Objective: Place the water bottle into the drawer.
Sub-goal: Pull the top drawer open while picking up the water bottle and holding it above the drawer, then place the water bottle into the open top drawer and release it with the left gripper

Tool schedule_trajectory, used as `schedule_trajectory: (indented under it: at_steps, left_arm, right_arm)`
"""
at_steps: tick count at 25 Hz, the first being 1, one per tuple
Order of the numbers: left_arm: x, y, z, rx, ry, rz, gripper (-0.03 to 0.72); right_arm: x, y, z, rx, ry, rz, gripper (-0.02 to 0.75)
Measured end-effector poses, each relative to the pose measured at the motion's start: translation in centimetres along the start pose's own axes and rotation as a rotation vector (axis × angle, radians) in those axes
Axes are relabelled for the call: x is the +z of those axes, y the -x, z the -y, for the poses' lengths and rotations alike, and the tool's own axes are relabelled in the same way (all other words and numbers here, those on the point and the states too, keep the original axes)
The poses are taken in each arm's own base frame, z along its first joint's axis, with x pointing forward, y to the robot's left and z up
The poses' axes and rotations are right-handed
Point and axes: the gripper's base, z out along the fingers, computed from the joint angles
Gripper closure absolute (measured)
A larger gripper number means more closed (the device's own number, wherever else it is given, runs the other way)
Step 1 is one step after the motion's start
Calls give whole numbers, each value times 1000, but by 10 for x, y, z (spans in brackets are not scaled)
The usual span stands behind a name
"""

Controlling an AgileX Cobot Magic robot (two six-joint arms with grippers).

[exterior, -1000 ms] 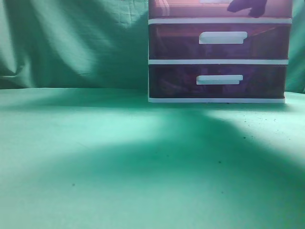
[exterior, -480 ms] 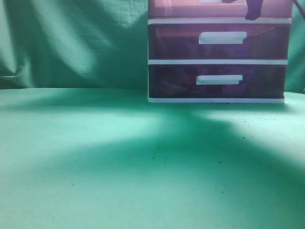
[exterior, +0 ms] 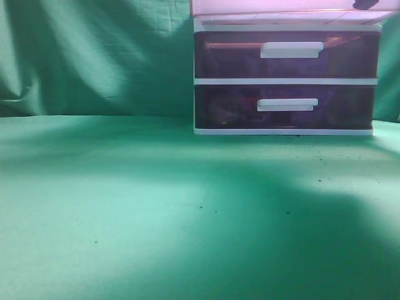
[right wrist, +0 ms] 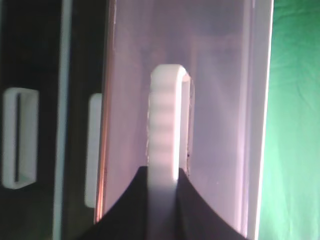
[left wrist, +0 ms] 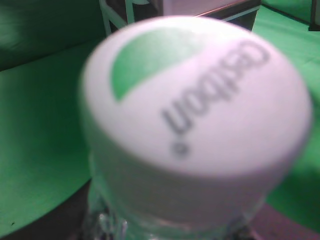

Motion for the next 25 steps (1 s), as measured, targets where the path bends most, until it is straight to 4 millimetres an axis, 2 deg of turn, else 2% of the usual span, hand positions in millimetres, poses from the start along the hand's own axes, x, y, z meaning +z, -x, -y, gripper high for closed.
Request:
schedule_trajectory:
  at_steps: [5, 8, 19, 22, 25]
  left_arm:
    - [0, 0, 0, 0, 0, 0, 381]
    - [0, 1, 0, 0, 1, 6, 381]
    - [-2, 9, -1, 1, 3, 30, 381]
    - [-3, 29, -1, 3, -7, -6, 381]
    - [2, 59, -3, 44, -19, -43, 381]
  right_arm:
    - [-34, 15, -9, 1, 12, 31, 659]
    - [-46, 22, -14, 39, 19, 49, 659]
    - [-52, 23, -23, 74, 53, 46, 659]
    - [-52, 23, -24, 71, 71, 37, 659]
    - [-52, 23, -24, 70, 73, 37, 659]
